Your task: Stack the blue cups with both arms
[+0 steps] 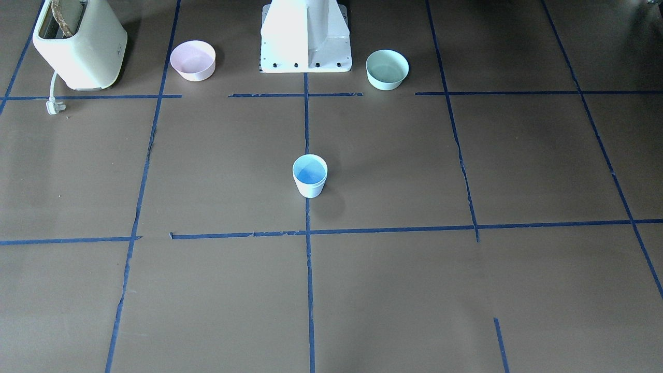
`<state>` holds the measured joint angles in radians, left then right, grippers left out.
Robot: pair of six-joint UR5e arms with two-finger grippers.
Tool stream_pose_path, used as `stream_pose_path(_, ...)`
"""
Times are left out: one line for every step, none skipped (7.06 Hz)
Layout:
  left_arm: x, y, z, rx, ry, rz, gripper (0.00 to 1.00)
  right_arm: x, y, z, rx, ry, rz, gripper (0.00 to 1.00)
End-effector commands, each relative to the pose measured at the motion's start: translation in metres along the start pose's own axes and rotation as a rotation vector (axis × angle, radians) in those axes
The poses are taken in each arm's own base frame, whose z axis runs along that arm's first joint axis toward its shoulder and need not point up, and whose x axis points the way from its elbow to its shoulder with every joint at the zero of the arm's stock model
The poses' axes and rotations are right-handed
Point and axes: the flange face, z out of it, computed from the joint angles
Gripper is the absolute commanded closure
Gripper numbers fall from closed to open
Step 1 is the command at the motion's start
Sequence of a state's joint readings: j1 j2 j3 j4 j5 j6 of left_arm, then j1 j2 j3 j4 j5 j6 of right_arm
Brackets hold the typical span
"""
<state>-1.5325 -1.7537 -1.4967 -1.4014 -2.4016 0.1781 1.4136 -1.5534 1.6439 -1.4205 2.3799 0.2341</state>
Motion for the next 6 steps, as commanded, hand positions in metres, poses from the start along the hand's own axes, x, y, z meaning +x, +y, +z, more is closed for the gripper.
stream_pose_path(-0.007,-0.001,-0.003,-0.007,-0.090,0.008,0.00,0.001,-0.001,0.000,0.001,0.004,0.001,0.01)
stream_pose_path(-0.004,-0.004,-0.006,-0.002,-0.091,0.011,0.00,0.005,0.002,0.003,-0.004,0.007,0.008,0.01)
stream_pose_path(-0.001,-0.007,-0.009,0.004,-0.090,0.017,0.00,0.011,0.000,0.010,-0.015,0.010,0.016,0.01)
stream_pose_path(-0.001,-0.007,-0.009,0.004,-0.089,0.022,0.00,0.017,-0.001,0.016,-0.023,0.011,0.024,0.01)
stream_pose_path(-0.001,-0.007,-0.009,0.004,-0.090,0.025,0.00,0.015,-0.001,0.014,-0.020,0.009,0.022,0.01)
stream_pose_path(0.001,-0.006,-0.010,0.006,-0.091,0.027,0.00,0.015,-0.001,0.014,-0.021,0.007,0.022,0.01)
